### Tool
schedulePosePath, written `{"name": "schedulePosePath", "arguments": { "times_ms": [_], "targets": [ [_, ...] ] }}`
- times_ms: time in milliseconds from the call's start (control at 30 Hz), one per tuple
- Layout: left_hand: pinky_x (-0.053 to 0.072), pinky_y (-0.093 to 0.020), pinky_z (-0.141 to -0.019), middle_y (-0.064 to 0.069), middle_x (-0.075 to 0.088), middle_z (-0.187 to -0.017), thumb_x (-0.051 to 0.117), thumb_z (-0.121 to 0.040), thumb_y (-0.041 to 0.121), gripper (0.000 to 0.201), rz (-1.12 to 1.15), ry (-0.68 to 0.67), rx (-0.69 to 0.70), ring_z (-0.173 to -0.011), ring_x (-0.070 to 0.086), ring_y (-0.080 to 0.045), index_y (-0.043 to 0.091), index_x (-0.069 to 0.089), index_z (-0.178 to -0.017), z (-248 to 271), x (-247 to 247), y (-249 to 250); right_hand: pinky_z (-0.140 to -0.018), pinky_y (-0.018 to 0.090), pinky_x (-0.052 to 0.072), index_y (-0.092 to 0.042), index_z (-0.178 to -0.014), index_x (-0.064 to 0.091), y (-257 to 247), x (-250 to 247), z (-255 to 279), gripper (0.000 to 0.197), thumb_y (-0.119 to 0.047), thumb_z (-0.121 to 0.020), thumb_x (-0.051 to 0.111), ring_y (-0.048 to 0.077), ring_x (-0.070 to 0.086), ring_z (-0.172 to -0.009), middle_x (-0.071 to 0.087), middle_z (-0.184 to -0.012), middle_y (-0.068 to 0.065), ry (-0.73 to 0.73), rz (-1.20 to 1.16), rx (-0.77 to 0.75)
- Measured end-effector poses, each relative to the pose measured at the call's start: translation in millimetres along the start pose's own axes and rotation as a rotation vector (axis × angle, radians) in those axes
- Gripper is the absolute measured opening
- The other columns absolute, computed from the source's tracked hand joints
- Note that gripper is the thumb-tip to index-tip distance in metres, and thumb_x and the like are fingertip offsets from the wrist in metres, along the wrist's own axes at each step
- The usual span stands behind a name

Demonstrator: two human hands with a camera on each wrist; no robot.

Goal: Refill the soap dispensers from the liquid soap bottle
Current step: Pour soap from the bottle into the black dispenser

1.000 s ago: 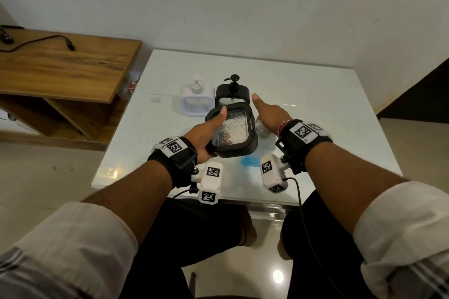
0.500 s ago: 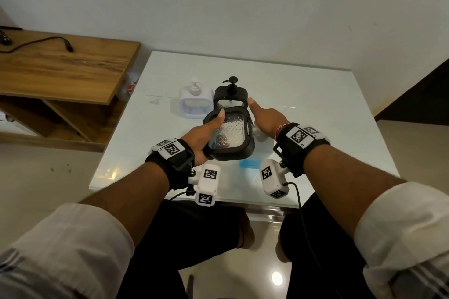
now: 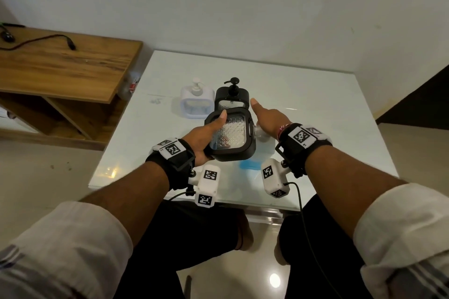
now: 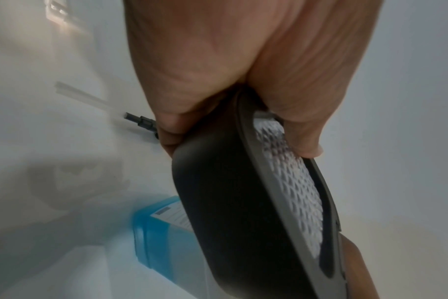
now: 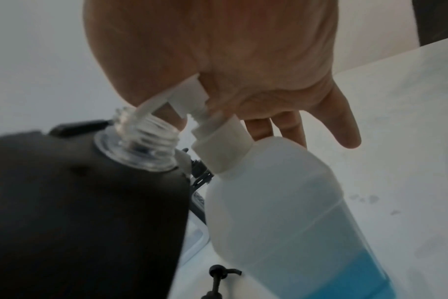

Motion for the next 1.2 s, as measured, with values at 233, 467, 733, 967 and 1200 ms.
{"name": "schedulePosePath", "arguments": {
  "times_ms": [233, 467, 733, 967, 1200],
  "targets": [
    [0.058, -0.041, -0.088, -0.010, 0.074, -0.123, 0.061, -0.096, 0.048, 0.052, -0.009, 0.028, 0.019, -0.106, 0.072, -0.026, 0.013, 0.064, -0.135, 3.7, 0.0, 0.0, -0.102, 0.037, 0.031, -0.002, -0.131, 0.056, -2.3, -4.4, 3.7, 0.084, -0.066, -0.097, 0.014, 0.030, 0.048, -0.124, 0.052, -0.139, 0.018, 0.006, -0.094, -0.013],
    [0.060, -0.040, -0.084, -0.009, 0.075, -0.120, 0.059, -0.098, 0.047, 0.049, -0.012, 0.025, 0.012, -0.102, 0.074, -0.024, 0.014, 0.064, -0.133, 3.8, 2.8, -1.1, -0.100, 0.037, 0.033, -0.003, -0.130, 0.057, 3.9, -5.7, 0.4, 0.084, -0.069, -0.095, 0.018, 0.032, 0.050, -0.122, 0.053, -0.137, 0.017, 0.033, -0.043, 0.026],
    [0.055, -0.044, -0.097, -0.011, 0.071, -0.129, 0.063, -0.094, 0.048, 0.057, 0.010, 0.012, 0.018, -0.119, 0.068, -0.028, 0.013, 0.062, -0.138, 1.2, 0.6, 0.1, -0.097, 0.035, 0.032, -0.003, -0.129, 0.057, -2.1, -5.4, 2.5, 0.084, -0.068, -0.096, 0.016, 0.030, 0.050, -0.122, 0.054, -0.137, 0.016, 0.037, -0.112, -0.024],
    [0.056, -0.045, -0.096, -0.011, 0.072, -0.127, 0.069, -0.084, 0.048, 0.064, -0.007, 0.017, 0.021, -0.116, 0.070, -0.028, 0.013, 0.062, -0.137, 0.0, 1.4, -1.3, -0.101, 0.037, 0.032, -0.003, -0.130, 0.057, 6.0, -9.5, 0.5, 0.084, -0.069, -0.095, 0.019, 0.030, 0.049, -0.124, 0.052, -0.139, 0.015, 0.037, -0.091, 0.009],
    [0.055, -0.046, -0.098, -0.011, 0.072, -0.128, 0.071, -0.079, 0.048, 0.071, -0.003, 0.035, 0.034, -0.120, 0.068, -0.029, 0.012, 0.061, -0.139, -0.6, -3.2, 0.2, -0.101, 0.035, 0.031, -0.002, -0.127, 0.058, 2.0, -10.8, 2.1, 0.081, -0.065, -0.097, 0.017, 0.029, 0.049, -0.123, 0.053, -0.137, 0.017, 0.048, -0.117, 0.000]
  ]
}}
Point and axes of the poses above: each hand's wrist, its own z-axis away from the middle knuckle, its own x-axis out of the palm, y = z × x, the point moved 5 cm from there along -z, towards the middle knuckle
